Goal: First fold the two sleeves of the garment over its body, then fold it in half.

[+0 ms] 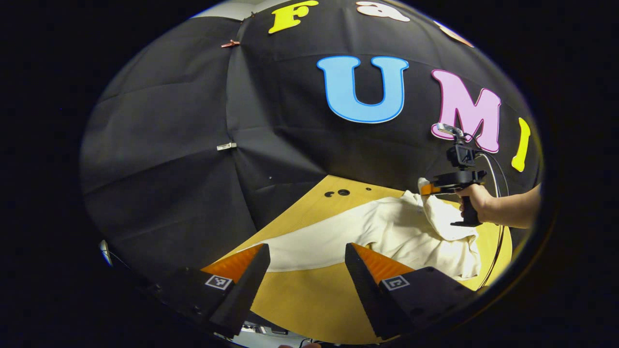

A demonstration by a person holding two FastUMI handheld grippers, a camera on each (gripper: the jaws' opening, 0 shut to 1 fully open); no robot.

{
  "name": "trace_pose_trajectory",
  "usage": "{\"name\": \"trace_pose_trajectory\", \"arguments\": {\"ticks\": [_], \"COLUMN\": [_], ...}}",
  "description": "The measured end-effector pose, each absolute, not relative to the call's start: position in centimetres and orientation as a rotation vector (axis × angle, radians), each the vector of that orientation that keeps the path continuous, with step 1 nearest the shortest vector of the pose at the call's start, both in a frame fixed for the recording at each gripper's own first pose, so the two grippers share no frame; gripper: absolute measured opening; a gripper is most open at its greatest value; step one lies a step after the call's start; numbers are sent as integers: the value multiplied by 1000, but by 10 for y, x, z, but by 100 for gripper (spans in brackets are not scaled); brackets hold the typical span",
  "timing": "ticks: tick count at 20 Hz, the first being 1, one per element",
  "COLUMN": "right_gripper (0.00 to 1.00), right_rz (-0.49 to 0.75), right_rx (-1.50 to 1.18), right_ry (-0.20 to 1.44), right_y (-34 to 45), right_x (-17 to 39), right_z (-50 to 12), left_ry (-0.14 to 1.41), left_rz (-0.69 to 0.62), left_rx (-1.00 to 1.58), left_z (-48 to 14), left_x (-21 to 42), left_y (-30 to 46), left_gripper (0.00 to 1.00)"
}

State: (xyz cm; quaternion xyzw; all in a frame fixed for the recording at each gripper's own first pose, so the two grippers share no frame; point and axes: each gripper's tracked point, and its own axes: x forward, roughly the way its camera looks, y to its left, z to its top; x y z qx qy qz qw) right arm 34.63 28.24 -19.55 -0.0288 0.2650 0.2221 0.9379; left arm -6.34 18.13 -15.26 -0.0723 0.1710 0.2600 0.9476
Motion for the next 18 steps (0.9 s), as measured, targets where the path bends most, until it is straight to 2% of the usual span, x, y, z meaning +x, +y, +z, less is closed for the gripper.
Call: {"name": "trace_pose_trajectory", "arguments": {"ticks": [4,9,10,13,17,18], "right_gripper": [8,20,46,97,97,92], "right_rz": [459,478,495,506,462,447], "right_rx": [-102,-102,-73,-42,-37,-39], "right_ry": [585,666,657,637,583,568], "right_y": [328,348,353,341,292,276], "right_x": [350,335,331,326,314,311], "right_z": [-231,-259,-253,-233,-199,-192], "left_ry": [371,395,393,387,384,387], "left_rz": [576,642,652,673,709,719], "left_rx": [-163,-154,-156,-173,-184,-187], "left_z": [-172,-187,-187,-192,-208,-213], "left_x": [-73,-85,-85,-82,-72,-69], "left_y": [201,222,225,232,254,263], "left_gripper": [96,96,96,96,96,96]}}
